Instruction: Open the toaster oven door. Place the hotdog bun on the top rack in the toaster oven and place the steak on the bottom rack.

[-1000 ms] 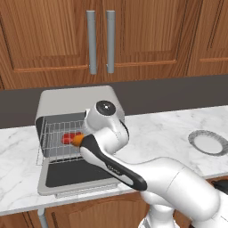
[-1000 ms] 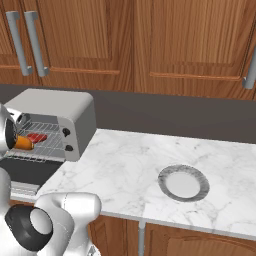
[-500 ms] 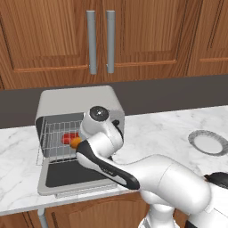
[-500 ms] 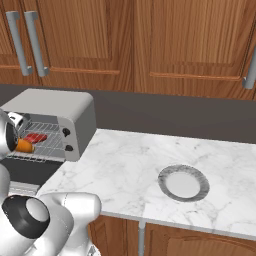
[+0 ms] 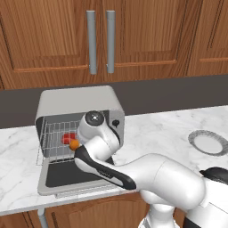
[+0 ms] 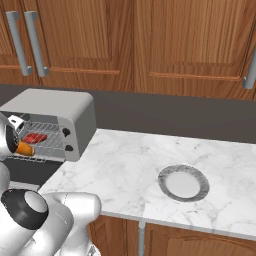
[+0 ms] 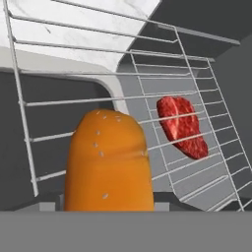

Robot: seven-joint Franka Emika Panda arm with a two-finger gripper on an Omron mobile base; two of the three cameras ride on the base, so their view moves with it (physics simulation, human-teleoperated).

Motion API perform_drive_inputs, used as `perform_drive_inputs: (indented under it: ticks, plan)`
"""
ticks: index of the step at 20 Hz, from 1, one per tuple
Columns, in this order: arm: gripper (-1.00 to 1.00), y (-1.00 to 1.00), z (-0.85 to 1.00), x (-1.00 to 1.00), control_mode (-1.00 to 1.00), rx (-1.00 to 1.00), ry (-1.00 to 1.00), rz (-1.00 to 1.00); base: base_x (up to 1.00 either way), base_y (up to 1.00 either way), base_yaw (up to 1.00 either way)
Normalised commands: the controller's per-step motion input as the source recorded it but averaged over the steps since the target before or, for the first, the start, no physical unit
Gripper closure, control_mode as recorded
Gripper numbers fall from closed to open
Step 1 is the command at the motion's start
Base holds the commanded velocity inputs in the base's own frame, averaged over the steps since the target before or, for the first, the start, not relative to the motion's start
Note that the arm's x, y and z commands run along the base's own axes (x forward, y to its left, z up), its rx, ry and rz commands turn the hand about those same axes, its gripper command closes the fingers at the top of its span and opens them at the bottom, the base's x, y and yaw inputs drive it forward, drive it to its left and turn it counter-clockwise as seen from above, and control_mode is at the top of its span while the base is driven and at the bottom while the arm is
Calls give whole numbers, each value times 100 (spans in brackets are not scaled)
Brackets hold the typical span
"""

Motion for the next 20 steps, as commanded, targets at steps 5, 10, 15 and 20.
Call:
perform_drive_inputs:
  ticks: [5, 10, 15, 20]
  plan:
    - [100, 0, -2, 10, -100, 0, -2, -1, 0, 0, 0]
    - [100, 1, 1, 25, -100, 0, -2, 0, 0, 0, 0]
    - [100, 2, -2, 21, -100, 0, -1, 0, 0, 0, 0]
    - [100, 7, -21, 5, -100, 0, 0, 0, 0, 0, 0]
